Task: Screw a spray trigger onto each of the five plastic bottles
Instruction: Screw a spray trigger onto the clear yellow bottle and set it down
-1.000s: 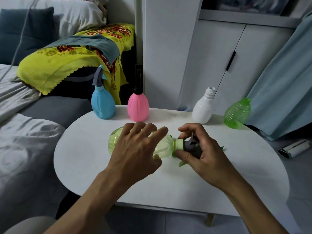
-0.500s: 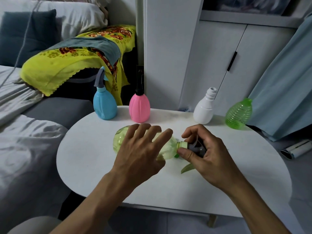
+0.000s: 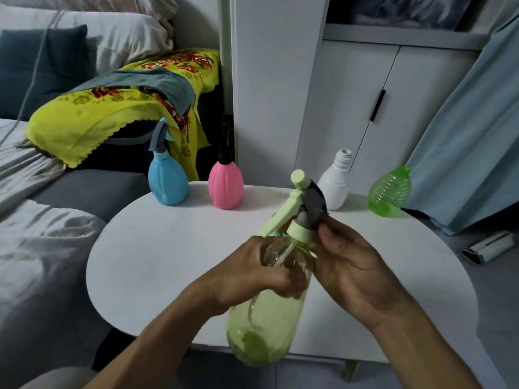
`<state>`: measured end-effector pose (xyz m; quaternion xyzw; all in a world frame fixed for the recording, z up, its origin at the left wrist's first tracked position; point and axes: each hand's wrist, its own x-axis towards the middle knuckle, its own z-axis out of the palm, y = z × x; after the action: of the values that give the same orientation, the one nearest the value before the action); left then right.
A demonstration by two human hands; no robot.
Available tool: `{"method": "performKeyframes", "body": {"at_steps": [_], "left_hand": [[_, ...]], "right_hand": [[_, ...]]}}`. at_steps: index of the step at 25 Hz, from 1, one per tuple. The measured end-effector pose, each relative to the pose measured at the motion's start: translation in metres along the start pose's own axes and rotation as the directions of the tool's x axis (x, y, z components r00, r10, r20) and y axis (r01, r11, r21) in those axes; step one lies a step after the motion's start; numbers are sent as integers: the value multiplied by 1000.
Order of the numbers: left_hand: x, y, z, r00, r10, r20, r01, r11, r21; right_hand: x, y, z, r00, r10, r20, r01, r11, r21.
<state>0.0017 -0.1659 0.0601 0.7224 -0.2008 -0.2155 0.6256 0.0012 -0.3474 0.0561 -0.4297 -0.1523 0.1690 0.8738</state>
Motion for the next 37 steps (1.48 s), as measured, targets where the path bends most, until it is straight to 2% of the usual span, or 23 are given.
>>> {"method": "performKeyframes", "body": {"at_steps": [2,3,6,11,14,16,17,18,20,23,25,26,27,29,32,37], "left_hand": [[-2,0,0,985,-41,167,68,985,-160],[-2,0,1,980,-52,191,89,977,-194],[0,-1,4,996,-25,82,35,992,-121],[4,-1,9,995,76,-71,-74,997,28],[6,-4,13,966,141,-218,-82,963,256],[5,-9,15,946,138,-295,40,849,528],[4,-10,17,939,125,-320,99,793,602],[3,-10,18,939,105,-327,117,797,592],[3,-9,20,963,76,-259,62,872,485],[2,-5,17,1000,-30,-5,30,924,381],[1,-3,11,974,-136,182,81,956,281],[0,-3,9,962,-153,224,97,965,244],[-1,-3,9,965,-150,217,98,967,236],[1,-5,12,988,-105,111,67,951,302],[3,-8,23,1000,9,-19,-2,929,370],[6,-13,30,981,139,-132,-68,898,434]], "right_hand": [[1,7,3,1000,-4,-4,4,1000,24],[1,7,5,1000,-23,-5,23,999,-33],[3,8,10,992,-86,-92,69,982,-176],[5,7,15,973,-157,-167,115,965,-236],[4,10,14,919,-241,-314,154,949,-276],[4,11,13,880,-283,-381,183,943,-279],[4,10,13,881,-284,-377,190,945,-268],[5,6,12,898,-261,-353,184,954,-236],[5,-4,9,954,-160,-253,122,980,-157],[2,-14,6,993,-27,-111,2,977,-215],[0,-13,8,997,54,-48,-62,976,-207],[0,-13,10,997,69,-27,-73,979,-188],[1,-12,12,998,56,-38,-63,976,-206],[4,-9,14,987,-64,-146,9,937,-349],[7,-5,17,932,-252,-263,113,887,-448],[8,-5,24,876,-377,-301,180,834,-522]]}}
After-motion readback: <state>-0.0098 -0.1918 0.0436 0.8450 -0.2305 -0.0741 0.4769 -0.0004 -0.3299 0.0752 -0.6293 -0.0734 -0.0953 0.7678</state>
